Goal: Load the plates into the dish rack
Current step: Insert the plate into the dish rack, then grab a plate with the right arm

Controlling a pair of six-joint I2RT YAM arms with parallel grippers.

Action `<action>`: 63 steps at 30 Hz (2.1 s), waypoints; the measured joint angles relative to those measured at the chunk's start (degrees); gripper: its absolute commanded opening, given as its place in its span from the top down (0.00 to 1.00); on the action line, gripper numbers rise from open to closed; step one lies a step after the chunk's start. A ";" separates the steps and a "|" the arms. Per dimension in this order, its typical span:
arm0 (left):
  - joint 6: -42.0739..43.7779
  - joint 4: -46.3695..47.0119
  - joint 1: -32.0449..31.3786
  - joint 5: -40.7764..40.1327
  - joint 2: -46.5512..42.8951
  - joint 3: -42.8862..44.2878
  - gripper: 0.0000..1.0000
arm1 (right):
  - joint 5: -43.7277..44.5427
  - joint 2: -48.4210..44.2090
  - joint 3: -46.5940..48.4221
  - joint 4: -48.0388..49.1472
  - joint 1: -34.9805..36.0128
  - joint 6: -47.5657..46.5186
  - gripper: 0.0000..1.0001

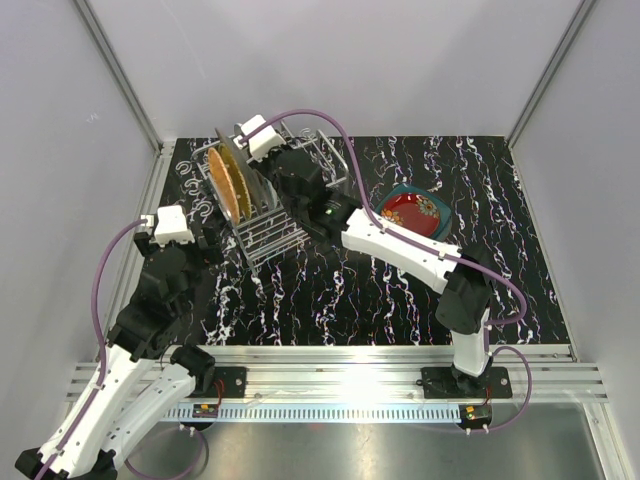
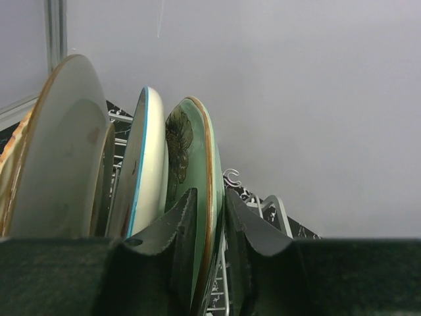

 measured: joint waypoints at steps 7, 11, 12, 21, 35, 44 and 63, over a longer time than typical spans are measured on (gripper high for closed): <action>0.00 0.00 0.02 0.22 0.00 0.00 0.01 | -1.11 0.00 0.00 -2.73 0.00 2.64 0.65; 0.00 0.00 0.02 0.28 0.00 0.00 0.01 | -1.51 0.00 0.00 -5.09 -0.02 4.04 0.63; 0.00 0.00 0.02 0.35 0.00 0.00 0.01 | -1.55 0.00 0.00 -5.40 -0.04 4.22 0.63; 0.00 0.00 0.02 0.44 0.00 0.00 0.01 | -1.51 -0.26 0.33 -9.40 -0.02 5.62 0.53; 0.00 0.00 0.02 0.48 0.00 0.00 0.01 | -2.01 -4.09 1.44 -13.90 0.09 7.04 0.52; 0.00 -0.02 0.04 0.44 0.00 0.00 0.01 | -2.34 -17.55 -8.20 -14.64 0.09 10.19 0.49; 0.00 -0.20 0.26 -0.31 0.00 0.00 0.01 | -14.95 -51.78 -49.07 -20.72 -34.38 42.49 0.41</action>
